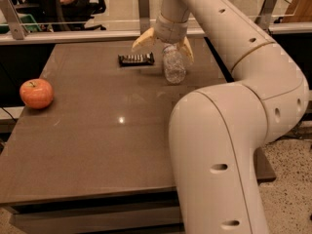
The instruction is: Move water bottle near rxbar chocolate
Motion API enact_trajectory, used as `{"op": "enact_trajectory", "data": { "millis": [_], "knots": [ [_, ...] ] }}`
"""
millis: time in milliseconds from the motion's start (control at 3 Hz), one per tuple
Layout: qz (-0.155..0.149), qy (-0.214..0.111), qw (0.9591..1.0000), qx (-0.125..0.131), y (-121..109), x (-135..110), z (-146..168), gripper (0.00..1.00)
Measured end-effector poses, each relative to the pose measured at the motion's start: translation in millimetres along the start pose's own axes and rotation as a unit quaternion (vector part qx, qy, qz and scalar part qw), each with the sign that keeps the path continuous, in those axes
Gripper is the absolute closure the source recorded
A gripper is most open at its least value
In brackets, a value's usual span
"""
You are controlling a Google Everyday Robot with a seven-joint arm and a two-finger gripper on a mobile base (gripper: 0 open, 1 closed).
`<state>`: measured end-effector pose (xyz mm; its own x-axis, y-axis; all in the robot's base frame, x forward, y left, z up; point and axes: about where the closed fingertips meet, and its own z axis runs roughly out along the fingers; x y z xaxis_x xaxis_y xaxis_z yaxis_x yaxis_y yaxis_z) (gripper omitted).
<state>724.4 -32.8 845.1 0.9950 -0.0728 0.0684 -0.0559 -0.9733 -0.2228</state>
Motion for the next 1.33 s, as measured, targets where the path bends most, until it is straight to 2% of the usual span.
{"op": "enact_trajectory", "data": {
  "millis": [1000, 1333],
  "knots": [
    [0.019, 0.016, 0.9996, 0.009, 16, -3, -24, 0.00],
    [0.051, 0.038, 0.9977, 0.026, 36, -6, -48, 0.00]
  ]
}}
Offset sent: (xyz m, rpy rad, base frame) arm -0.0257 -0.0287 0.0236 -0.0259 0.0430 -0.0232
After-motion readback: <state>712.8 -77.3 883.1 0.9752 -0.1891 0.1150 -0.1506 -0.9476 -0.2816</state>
